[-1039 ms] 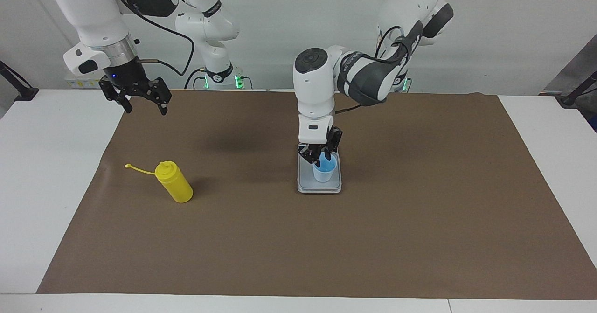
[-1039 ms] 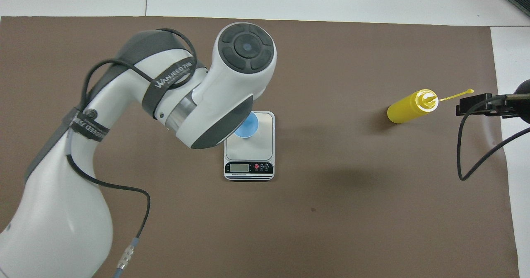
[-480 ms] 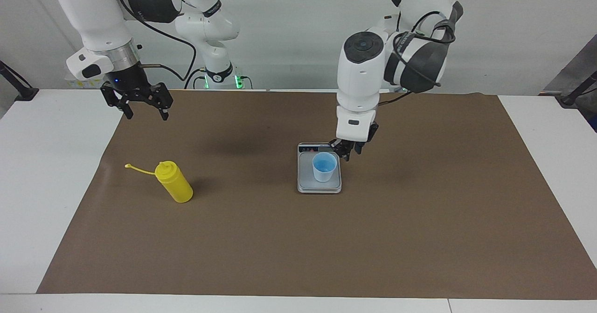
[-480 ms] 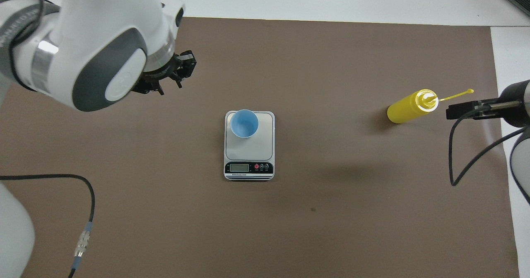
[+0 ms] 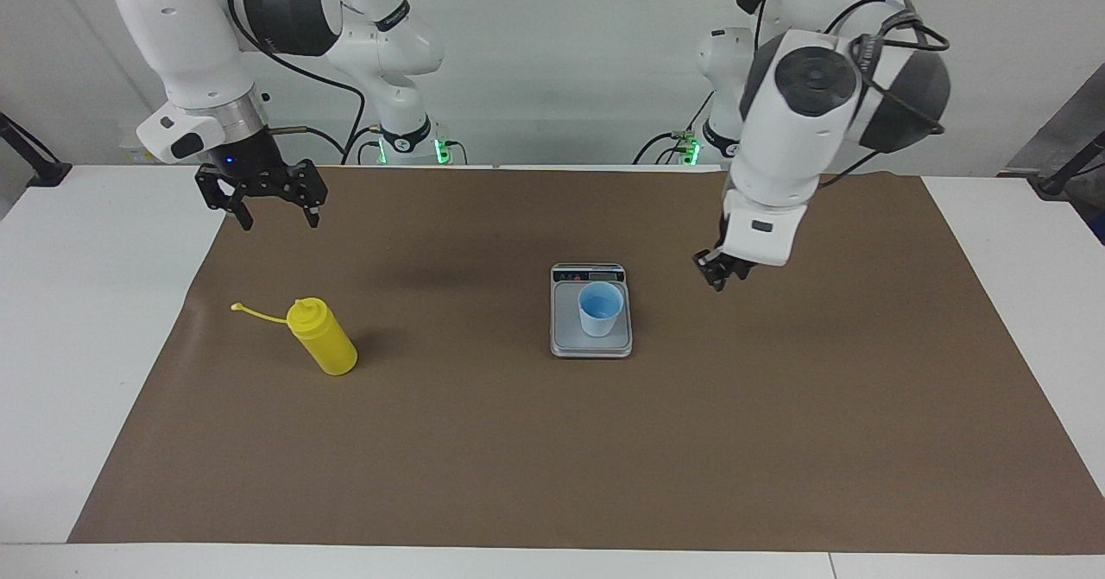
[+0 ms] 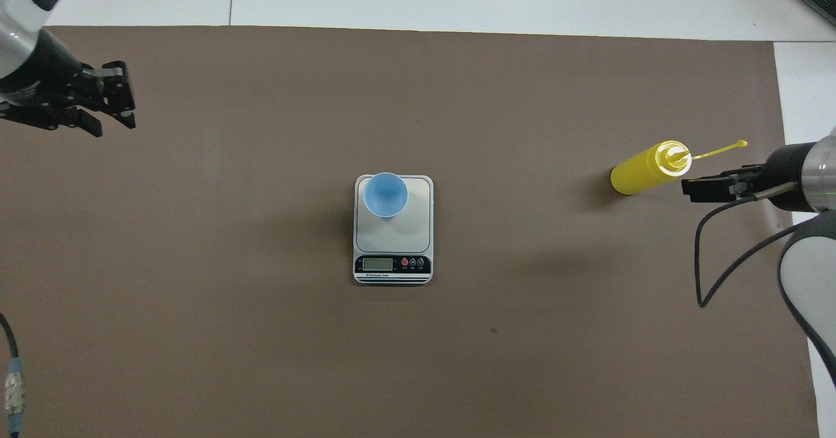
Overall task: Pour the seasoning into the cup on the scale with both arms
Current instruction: 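Release the cup and withdraw the left gripper while the right gripper opens, then move the right gripper to the yellow bottle and grasp it, then lift the yellow bottle upright with the right gripper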
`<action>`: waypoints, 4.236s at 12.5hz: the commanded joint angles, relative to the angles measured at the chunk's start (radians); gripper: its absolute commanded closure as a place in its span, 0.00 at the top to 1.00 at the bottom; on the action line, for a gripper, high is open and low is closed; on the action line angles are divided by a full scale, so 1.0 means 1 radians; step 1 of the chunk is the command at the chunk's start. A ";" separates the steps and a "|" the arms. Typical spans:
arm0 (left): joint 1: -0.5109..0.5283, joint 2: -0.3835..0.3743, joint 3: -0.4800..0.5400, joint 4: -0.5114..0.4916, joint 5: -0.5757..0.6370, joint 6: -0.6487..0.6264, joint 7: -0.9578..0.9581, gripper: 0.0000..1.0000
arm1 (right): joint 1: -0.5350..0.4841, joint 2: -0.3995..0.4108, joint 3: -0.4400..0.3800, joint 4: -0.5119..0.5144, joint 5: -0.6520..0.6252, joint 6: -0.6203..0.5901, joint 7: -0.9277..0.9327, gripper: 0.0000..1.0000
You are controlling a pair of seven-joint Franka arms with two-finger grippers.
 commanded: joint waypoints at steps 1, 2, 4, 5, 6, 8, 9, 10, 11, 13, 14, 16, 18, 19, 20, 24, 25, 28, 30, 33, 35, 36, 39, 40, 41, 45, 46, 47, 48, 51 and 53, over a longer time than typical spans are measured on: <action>-0.015 -0.094 0.091 -0.144 -0.025 0.006 0.183 0.43 | -0.049 -0.040 0.003 -0.103 0.096 0.090 -0.182 1.00; -0.015 -0.121 0.109 -0.200 -0.025 0.029 0.222 0.44 | -0.064 -0.040 0.003 -0.122 0.119 0.105 -0.233 1.00; -0.022 -0.184 0.111 -0.337 -0.024 0.116 0.215 0.45 | -0.096 -0.040 0.003 -0.161 0.194 0.142 -0.344 1.00; -0.025 -0.215 0.112 -0.400 -0.024 0.150 0.212 0.45 | -0.110 -0.039 0.003 -0.178 0.247 0.162 -0.419 1.00; -0.027 -0.240 0.112 -0.452 -0.024 0.178 0.212 0.45 | -0.121 -0.037 0.001 -0.195 0.289 0.177 -0.486 1.00; -0.027 -0.275 0.112 -0.518 -0.025 0.214 0.210 0.46 | -0.153 -0.027 0.001 -0.218 0.346 0.196 -0.604 1.00; -0.027 -0.290 0.112 -0.543 -0.025 0.216 0.209 0.47 | -0.167 -0.010 0.001 -0.228 0.408 0.215 -0.698 1.00; -0.027 -0.307 0.112 -0.566 -0.025 0.219 0.210 0.48 | -0.182 0.009 0.003 -0.235 0.474 0.228 -0.800 1.00; -0.027 -0.335 0.112 -0.606 -0.024 0.228 0.210 0.49 | -0.199 0.038 0.001 -0.235 0.551 0.228 -0.914 1.00; -0.025 -0.419 0.114 -0.716 -0.024 0.277 0.212 0.52 | -0.227 0.079 0.001 -0.235 0.675 0.228 -1.089 1.00; -0.021 -0.450 0.114 -0.751 -0.025 0.287 0.212 0.53 | -0.236 0.090 0.001 -0.235 0.691 0.228 -1.122 1.00; -0.012 -0.459 0.112 -0.759 -0.024 0.279 0.212 0.56 | -0.239 0.108 0.001 -0.235 0.745 0.228 -1.180 1.00; -0.001 -0.459 0.112 -0.759 -0.024 0.309 0.213 0.56 | -0.247 0.145 0.001 -0.235 0.852 0.229 -1.307 1.00; 0.022 -0.453 0.108 -0.759 -0.025 0.351 0.216 0.56 | -0.254 0.159 0.001 -0.235 0.890 0.229 -1.355 1.00; 0.039 -0.448 0.100 -0.761 -0.025 0.383 0.216 0.56 | -0.256 0.170 0.001 -0.233 0.906 0.229 -1.378 1.00; 0.028 -0.444 0.103 -0.770 -0.028 0.463 0.215 0.56 | -0.261 0.219 0.001 -0.230 1.030 0.231 -1.485 1.00; 0.028 -0.441 0.103 -0.770 -0.028 0.466 0.221 0.56 | -0.259 0.225 0.003 -0.229 1.048 0.231 -1.487 1.00; 0.019 -0.436 0.100 -0.761 -0.028 0.465 0.219 0.55 | -0.248 0.279 0.003 -0.219 1.145 0.231 -1.570 1.00; 0.021 -0.407 0.100 -0.727 -0.031 0.449 0.219 0.54 | -0.244 0.308 0.003 -0.213 1.200 0.228 -1.614 1.00; 0.037 -0.317 0.097 -0.562 -0.068 0.350 0.218 0.51 | -0.241 0.331 0.007 -0.210 1.253 0.226 -1.668 1.00; 0.038 -0.284 0.091 -0.497 -0.070 0.302 0.216 0.52 | -0.215 0.332 0.007 -0.207 1.279 0.229 -1.668 1.00; 0.038 -0.284 0.083 -0.485 -0.070 0.273 0.216 0.54 | -0.210 0.332 0.007 -0.207 1.282 0.231 -1.668 1.00; 0.035 -0.292 0.083 -0.485 -0.070 0.224 0.212 0.73 | -0.186 0.337 0.007 -0.207 1.309 0.232 -1.671 1.00; 0.036 -0.296 0.085 -0.485 -0.070 0.222 0.212 0.81 | -0.188 0.351 0.007 -0.206 1.312 0.229 -1.689 1.00; 0.038 -0.301 0.085 -0.485 -0.065 0.222 0.215 0.98 | -0.192 0.361 0.007 -0.206 1.335 0.229 -1.718 1.00; 0.038 -0.315 0.076 -0.485 -0.012 0.222 0.215 1.00 | -0.189 0.365 0.007 -0.196 1.359 0.231 -1.732 1.00; 0.038 -0.323 0.059 -0.486 0.019 0.221 0.216 1.00 | -0.189 0.368 0.007 -0.189 1.360 0.231 -1.729 1.00; 0.038 -0.329 0.044 -0.486 0.056 0.221 0.216 1.00 | -0.189 0.368 0.007 -0.184 1.360 0.231 -1.725 1.00; 0.038 -0.341 0.039 -0.494 0.064 0.221 0.216 1.00 | -0.187 0.369 0.007 -0.184 1.360 0.231 -1.725 0.93; 0.039 -0.350 0.042 -0.500 0.064 0.230 0.221 1.00 | -0.185 0.369 0.007 -0.183 1.360 0.231 -1.725 0.67; 0.039 -0.350 0.040 -0.500 0.062 0.239 0.219 1.00 | -0.181 0.368 0.007 -0.176 1.360 0.232 -1.720 0.49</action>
